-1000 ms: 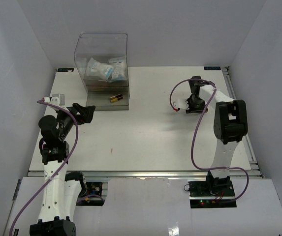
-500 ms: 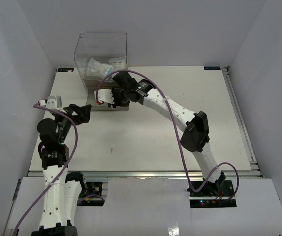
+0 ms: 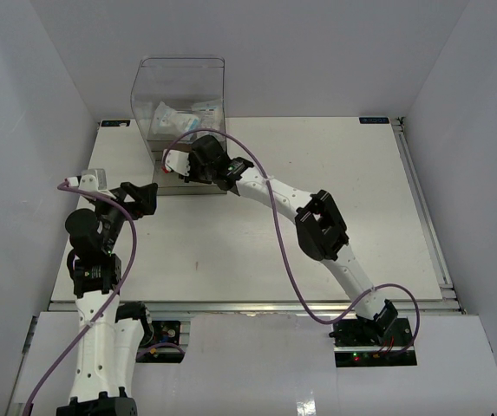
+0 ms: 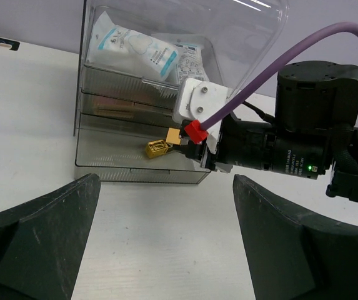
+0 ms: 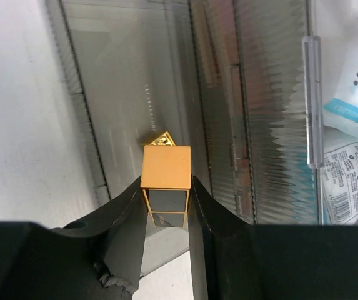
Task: Organize the makeup
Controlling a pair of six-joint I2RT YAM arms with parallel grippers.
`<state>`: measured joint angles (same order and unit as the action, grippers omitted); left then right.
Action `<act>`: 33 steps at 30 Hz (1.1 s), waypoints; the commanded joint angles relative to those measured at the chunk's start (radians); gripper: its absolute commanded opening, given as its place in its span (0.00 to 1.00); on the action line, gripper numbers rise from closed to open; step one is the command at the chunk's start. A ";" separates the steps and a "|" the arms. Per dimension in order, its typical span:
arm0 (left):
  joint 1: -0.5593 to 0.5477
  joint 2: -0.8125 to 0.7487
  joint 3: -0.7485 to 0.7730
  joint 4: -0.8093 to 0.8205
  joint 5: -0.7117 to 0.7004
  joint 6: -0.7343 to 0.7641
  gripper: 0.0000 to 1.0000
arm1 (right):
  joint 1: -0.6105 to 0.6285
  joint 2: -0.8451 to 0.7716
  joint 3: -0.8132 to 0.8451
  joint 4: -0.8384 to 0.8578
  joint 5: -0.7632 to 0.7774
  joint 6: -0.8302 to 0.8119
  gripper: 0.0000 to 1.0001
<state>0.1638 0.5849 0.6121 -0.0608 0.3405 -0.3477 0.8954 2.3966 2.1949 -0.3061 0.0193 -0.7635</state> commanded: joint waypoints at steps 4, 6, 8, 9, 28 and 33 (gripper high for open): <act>0.010 0.013 -0.005 -0.006 0.026 0.007 0.98 | -0.042 0.004 -0.052 0.191 0.042 0.006 0.30; 0.010 0.018 -0.006 -0.004 0.033 0.005 0.98 | -0.050 -0.002 -0.079 0.199 0.029 0.007 0.37; 0.010 0.024 -0.006 -0.001 0.043 0.004 0.98 | -0.055 -0.011 -0.099 0.199 0.016 0.009 0.42; 0.010 0.029 -0.005 -0.001 0.047 0.003 0.98 | -0.054 -0.017 -0.113 0.199 0.011 0.012 0.44; 0.008 0.297 -0.011 0.101 0.348 -0.101 0.78 | -0.156 -0.587 -0.512 -0.014 -0.579 0.144 0.74; -0.014 0.487 0.024 0.068 0.337 -0.189 0.51 | -0.223 -0.866 -0.881 -0.022 -0.878 0.059 0.37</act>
<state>0.1641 0.9664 0.6091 0.0283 0.6414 -0.4534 0.7227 1.6681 1.5013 -0.2713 -0.5429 -0.6681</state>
